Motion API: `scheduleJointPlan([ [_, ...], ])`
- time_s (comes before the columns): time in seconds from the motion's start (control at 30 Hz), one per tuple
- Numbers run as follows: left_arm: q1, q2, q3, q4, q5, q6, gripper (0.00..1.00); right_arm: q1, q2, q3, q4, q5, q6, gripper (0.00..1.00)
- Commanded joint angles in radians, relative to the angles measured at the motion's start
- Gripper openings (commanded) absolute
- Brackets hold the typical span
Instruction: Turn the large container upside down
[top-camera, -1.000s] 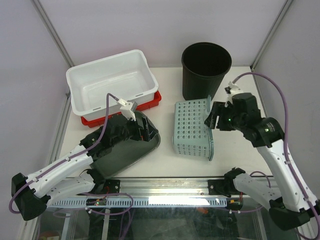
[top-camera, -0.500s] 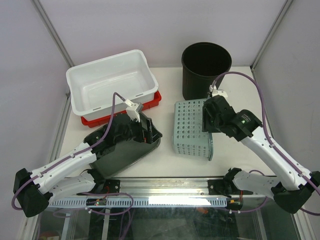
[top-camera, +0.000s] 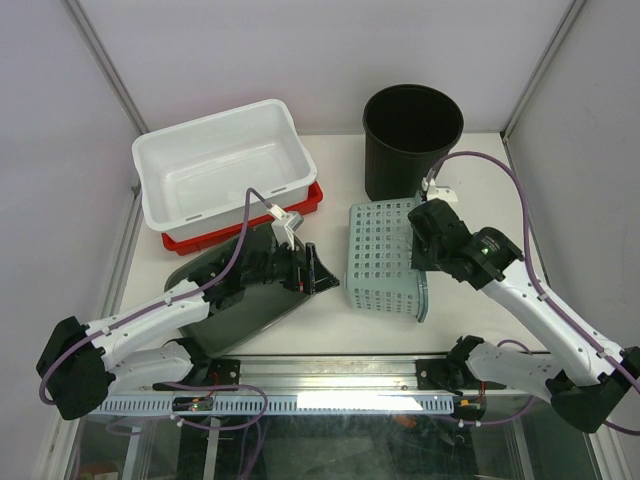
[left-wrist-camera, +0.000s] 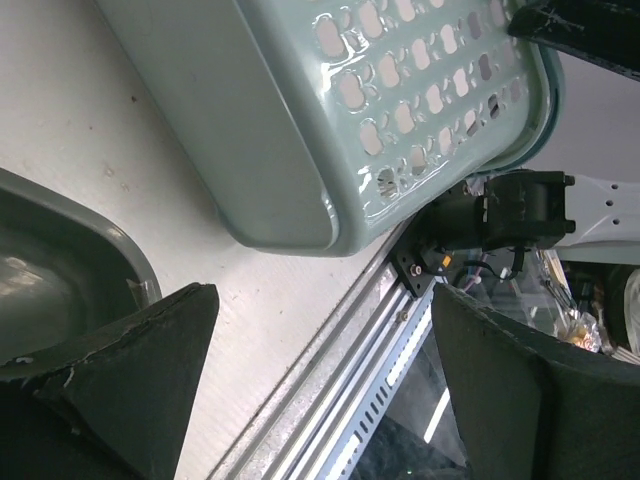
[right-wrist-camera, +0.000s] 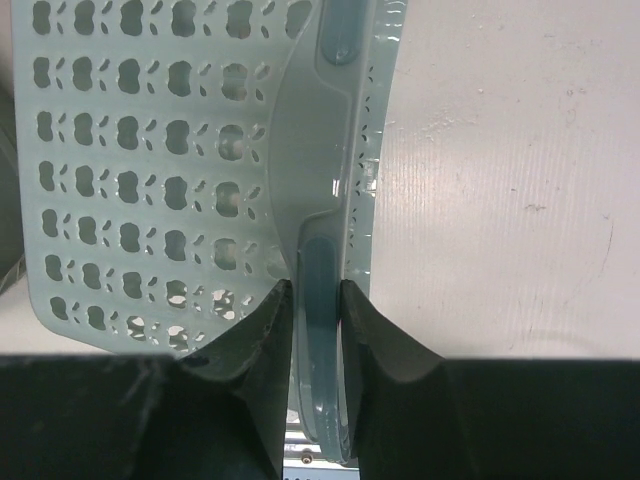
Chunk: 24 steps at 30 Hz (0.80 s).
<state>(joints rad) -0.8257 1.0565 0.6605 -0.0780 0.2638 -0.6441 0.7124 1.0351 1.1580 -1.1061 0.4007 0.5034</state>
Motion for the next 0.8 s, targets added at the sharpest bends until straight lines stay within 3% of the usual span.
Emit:
scheduleJointPlan([
  [0.0,-0.01,0.017,-0.023,0.155,0.069,-0.044,0.9,0.005,-0.037,-0.016,0.033,0.016,0.023,0.22],
  [0.33,-0.013,0.097,-0.056,0.297,0.08,-0.078,0.81,0.005,-0.041,-0.055,0.064,-0.006,0.032,0.2],
  [0.57,-0.012,0.168,-0.041,0.349,0.122,-0.085,0.67,0.004,-0.064,-0.079,0.065,-0.016,0.04,0.2],
  [0.77,-0.012,0.227,-0.078,0.562,0.254,-0.174,0.51,0.004,-0.065,-0.09,0.071,-0.017,0.047,0.2],
])
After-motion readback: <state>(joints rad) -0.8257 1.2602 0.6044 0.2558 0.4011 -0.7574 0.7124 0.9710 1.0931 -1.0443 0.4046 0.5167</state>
